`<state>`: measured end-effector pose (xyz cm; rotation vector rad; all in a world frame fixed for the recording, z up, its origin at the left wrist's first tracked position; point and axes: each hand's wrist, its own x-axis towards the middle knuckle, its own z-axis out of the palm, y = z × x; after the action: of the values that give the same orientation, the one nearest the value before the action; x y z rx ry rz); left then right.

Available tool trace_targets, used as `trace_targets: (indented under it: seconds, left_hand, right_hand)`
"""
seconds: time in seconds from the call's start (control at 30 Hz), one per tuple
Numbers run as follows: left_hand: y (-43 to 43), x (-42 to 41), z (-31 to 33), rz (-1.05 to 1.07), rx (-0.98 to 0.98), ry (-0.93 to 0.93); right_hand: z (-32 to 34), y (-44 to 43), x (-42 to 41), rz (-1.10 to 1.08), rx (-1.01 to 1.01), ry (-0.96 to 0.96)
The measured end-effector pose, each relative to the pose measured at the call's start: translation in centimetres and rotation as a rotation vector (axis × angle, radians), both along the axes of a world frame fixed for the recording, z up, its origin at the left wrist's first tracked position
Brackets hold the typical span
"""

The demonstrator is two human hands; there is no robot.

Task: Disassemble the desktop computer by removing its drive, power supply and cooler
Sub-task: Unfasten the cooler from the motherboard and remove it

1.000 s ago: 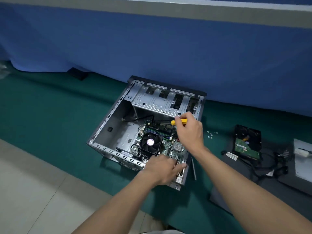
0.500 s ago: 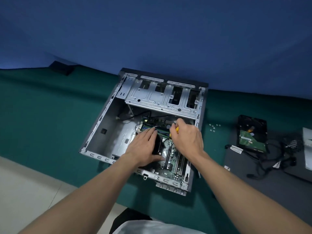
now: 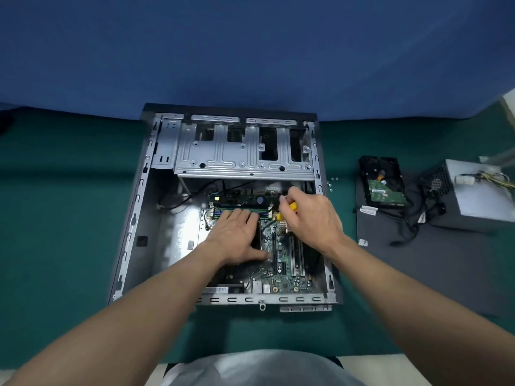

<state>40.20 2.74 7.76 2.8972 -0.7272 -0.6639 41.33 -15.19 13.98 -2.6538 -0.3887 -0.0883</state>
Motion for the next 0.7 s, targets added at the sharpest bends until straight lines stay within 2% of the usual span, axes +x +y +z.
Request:
trace_targets:
  seconds: [0.23, 0.47, 0.57, 0.7]
  left_hand:
    - [-0.4, 0.8, -1.1, -0.080, 0.086, -0.137]
    - [-0.3, 0.5, -2.2, -0.075, 0.064, -0.195]
    - [-0.3, 0.4, -2.4, -0.065, 0.062, -0.194]
    - [-0.3, 0.3, -2.4, -0.039, 0.042, -0.180]
  right_hand:
    - [-0.2, 0.1, 0.2, 0.028, -0.061, -0.038]
    - [-0.1, 0.4, 0.2, 0.045, -0.152, -0.008]
    - [0.8, 0.9, 0.7, 0.073, -0.205, 0.068]
    - [3.1, 2.9, 2.1, 0.237, -0.420, 0.201]
